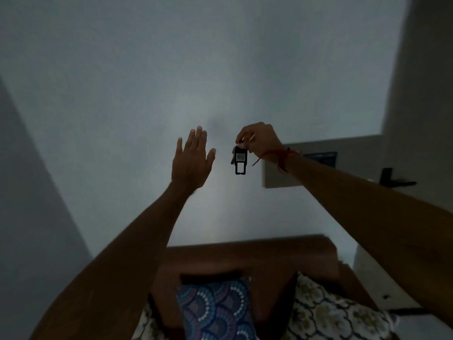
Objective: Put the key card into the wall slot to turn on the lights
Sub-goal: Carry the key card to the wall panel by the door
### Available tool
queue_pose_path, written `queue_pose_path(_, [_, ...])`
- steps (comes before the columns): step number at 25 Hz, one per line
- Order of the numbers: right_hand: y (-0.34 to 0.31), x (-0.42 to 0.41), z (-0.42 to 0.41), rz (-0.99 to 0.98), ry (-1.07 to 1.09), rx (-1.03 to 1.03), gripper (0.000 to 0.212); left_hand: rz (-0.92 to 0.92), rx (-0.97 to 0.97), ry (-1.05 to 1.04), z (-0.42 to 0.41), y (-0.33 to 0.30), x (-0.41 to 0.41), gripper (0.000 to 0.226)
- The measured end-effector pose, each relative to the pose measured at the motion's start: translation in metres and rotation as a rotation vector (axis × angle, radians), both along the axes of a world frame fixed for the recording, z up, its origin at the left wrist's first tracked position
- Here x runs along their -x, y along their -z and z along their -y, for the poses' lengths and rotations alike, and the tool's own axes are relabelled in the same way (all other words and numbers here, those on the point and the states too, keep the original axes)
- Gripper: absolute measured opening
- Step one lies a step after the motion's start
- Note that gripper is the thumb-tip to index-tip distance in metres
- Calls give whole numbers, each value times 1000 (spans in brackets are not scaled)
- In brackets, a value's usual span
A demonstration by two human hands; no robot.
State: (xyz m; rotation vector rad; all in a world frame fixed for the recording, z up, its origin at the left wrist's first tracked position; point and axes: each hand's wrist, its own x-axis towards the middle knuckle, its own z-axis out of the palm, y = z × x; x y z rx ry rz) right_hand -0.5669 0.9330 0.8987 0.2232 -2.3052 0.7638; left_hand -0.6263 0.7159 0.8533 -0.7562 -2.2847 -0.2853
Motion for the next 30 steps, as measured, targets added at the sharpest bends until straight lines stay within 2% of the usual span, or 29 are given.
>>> queue_pose_path(4, [10,10,-91,53,116,-103,10,48,-90,77,-98,19,36,63])
queue_pose_path(10, [16,14,-208,118,245,-189,9,156,-70,169,-217,42,67,63])
queue_pose_path(13, [11,9,-257,78,287,-161,9,91,-7,196,-262,41,68,62])
queue_pose_path(19, [17,21,-335,77,286,-110,9,104,1,172,-336,31,71,64])
queue_pose_path(30, [51,98,-451,48,142,-55,13,146,101,-25,-437,46,78,67])
